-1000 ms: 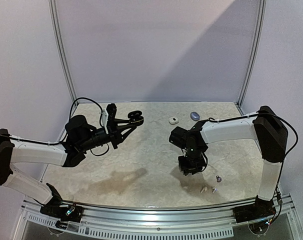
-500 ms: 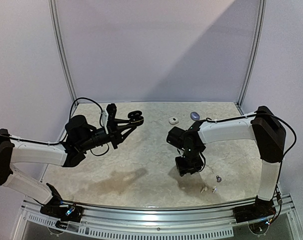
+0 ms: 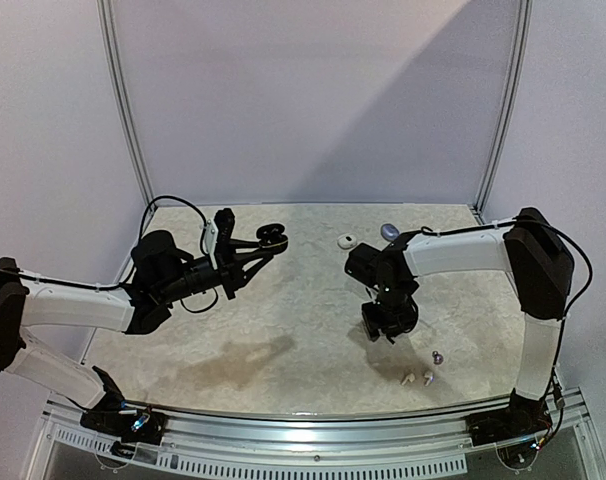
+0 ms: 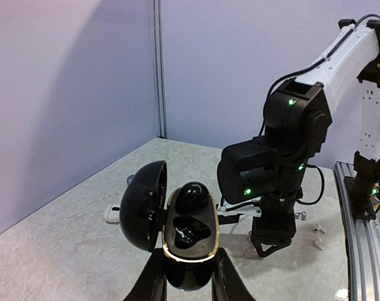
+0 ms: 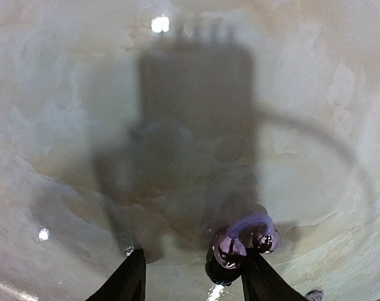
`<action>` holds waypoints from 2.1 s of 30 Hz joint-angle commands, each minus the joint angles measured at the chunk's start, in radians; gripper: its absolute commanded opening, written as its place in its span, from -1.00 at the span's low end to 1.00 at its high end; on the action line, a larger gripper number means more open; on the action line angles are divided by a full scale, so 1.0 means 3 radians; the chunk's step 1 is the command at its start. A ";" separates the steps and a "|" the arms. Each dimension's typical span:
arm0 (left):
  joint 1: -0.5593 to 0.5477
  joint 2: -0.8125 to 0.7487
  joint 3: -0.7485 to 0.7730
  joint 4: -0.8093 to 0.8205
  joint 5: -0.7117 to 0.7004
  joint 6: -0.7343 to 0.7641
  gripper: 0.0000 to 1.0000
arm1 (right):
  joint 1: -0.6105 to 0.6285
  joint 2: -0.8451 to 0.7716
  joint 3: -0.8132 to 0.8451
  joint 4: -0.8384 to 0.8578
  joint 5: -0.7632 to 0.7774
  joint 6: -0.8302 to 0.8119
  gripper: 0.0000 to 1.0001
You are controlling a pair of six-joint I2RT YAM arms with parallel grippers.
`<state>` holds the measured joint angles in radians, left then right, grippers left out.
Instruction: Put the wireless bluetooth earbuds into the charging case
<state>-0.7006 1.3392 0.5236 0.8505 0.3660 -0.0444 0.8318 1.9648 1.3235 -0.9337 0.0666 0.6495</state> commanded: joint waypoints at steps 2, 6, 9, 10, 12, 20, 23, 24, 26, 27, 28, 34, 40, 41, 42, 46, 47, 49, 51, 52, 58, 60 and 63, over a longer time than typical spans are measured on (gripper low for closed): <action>-0.0048 -0.0035 0.0006 -0.0013 0.0042 0.0047 -1.00 | -0.0046 0.0043 0.0127 0.0012 0.0160 -0.0106 0.08; -0.0043 -0.0033 0.0013 -0.0012 0.0040 0.0046 -1.00 | -0.0056 0.0035 0.0149 0.0102 0.0172 -0.0204 0.11; -0.0042 -0.0041 0.0010 -0.0013 0.0040 0.0046 -1.00 | -0.0060 0.0044 0.0149 0.0149 0.0125 -0.0254 0.09; -0.0042 -0.0045 0.0006 -0.0012 0.0043 0.0048 -1.00 | -0.0060 0.0049 0.0141 0.0158 0.0093 -0.0252 0.06; -0.0042 -0.0053 0.0001 -0.0013 0.0040 0.0055 -1.00 | -0.0060 0.0049 0.0098 0.0165 0.0035 -0.0218 -0.02; -0.0042 -0.0056 -0.0022 -0.0002 0.0033 0.0041 -1.00 | -0.0029 -0.0181 -0.0263 0.0248 -0.0140 0.0001 -0.40; -0.0042 -0.0051 -0.0030 0.0003 0.0030 0.0036 -1.00 | 0.0023 -0.0209 -0.0321 0.0259 -0.0163 0.0027 -0.50; -0.0042 -0.0051 -0.0032 0.0003 0.0032 0.0039 -1.00 | 0.0032 -0.0201 -0.0334 0.0261 -0.0169 0.0038 -0.54; -0.0042 -0.0056 -0.0036 0.0003 0.0033 0.0036 -1.00 | 0.0055 -0.0180 -0.0336 0.0257 -0.0185 0.0056 -0.60; -0.0042 -0.0061 -0.0039 0.0003 0.0029 0.0040 -1.00 | 0.0072 -0.0176 -0.0331 0.0259 -0.0183 0.0066 -0.63; -0.0042 -0.0065 -0.0042 0.0003 0.0032 0.0046 -1.00 | 0.0092 -0.0173 -0.0331 0.0259 -0.0185 0.0066 -0.67; -0.0042 -0.0061 -0.0052 0.0007 0.0027 0.0032 -1.00 | 0.0135 -0.0202 -0.0378 0.0332 -0.0182 0.0032 -0.94; -0.0042 -0.0072 -0.0058 0.0003 0.0022 0.0042 -1.00 | 0.0190 -0.0213 -0.0372 0.0365 -0.0351 0.0007 -1.00; -0.0042 -0.0072 -0.0059 0.0003 0.0022 0.0041 -1.00 | 0.0227 -0.0218 -0.0379 0.0366 -0.0387 0.0003 -1.00; -0.0042 -0.0076 -0.0055 0.0003 0.0019 0.0039 -1.00 | 0.0274 -0.0226 -0.0391 0.0373 -0.0423 -0.0005 -1.00; -0.0042 -0.0061 -0.0050 0.0002 0.0017 0.0056 -1.00 | 0.0458 -0.0332 -0.0583 0.0619 -0.0754 -0.0003 -1.00; -0.0042 -0.0057 -0.0048 0.0003 0.0017 0.0059 -1.00 | 0.0490 -0.0378 -0.0653 0.0705 -0.0846 0.0023 -1.00; -0.0042 -0.0056 -0.0051 0.0003 0.0020 0.0050 -1.00 | 0.0549 -0.0420 -0.0745 0.0833 -0.1012 0.0064 -1.00; -0.0047 -0.0050 -0.0048 0.0003 0.0017 0.0040 -1.00 | 0.0584 -0.0426 -0.0770 0.0837 -0.1074 0.0084 -1.00; -0.0047 -0.0051 -0.0044 0.0003 0.0017 0.0039 -1.00 | 0.0589 -0.0416 -0.0773 0.0818 -0.1086 0.0085 -0.98; -0.0042 -0.0051 -0.0023 0.0003 0.0017 0.0051 -1.00 | 0.0587 -0.0388 -0.0644 0.0469 -0.1045 0.0021 -0.48; -0.0042 -0.0045 -0.0016 -0.0001 0.0016 0.0054 -1.00 | 0.0589 -0.0393 -0.0542 0.0263 -0.1004 -0.0008 -0.31; -0.0042 -0.0040 -0.0006 -0.0003 0.0017 0.0050 -1.00 | 0.0548 -0.0379 -0.0331 -0.0149 -0.0871 -0.0048 -0.21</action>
<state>-0.7006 1.3388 0.5224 0.8486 0.3729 -0.0364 1.0016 1.8362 1.1526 -0.8017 -0.2295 0.6468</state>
